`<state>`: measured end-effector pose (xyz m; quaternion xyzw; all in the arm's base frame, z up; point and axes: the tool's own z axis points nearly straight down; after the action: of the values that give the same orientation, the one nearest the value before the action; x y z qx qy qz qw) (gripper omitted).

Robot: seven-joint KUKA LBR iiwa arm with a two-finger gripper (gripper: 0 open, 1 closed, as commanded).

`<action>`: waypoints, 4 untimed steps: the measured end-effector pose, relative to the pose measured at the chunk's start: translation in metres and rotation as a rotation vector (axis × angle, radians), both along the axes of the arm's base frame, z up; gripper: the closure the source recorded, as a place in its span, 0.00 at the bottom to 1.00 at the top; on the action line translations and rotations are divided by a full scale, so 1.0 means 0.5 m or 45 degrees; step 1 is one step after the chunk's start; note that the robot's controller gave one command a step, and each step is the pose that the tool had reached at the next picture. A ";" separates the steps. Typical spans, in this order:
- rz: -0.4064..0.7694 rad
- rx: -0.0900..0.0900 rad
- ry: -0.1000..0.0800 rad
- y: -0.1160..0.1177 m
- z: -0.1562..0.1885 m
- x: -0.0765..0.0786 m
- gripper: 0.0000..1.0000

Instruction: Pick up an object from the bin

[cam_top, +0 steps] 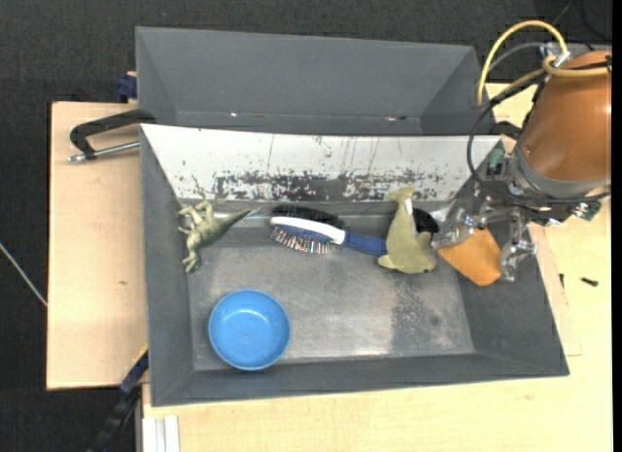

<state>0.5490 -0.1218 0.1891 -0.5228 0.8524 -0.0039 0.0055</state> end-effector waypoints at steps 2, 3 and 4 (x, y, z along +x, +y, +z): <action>-0.538 0.009 0.001 0.017 -0.061 -0.016 1.00; -0.604 0.005 0.012 0.032 -0.182 0.022 1.00; -0.557 0.009 -0.004 0.064 0.203 0.035 1.00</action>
Offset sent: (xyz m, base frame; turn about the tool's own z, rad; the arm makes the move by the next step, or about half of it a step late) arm -0.0112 -0.0277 -0.1191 0.3689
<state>0.5662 -0.0898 0.2906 -0.3254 0.9455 -0.0029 0.0074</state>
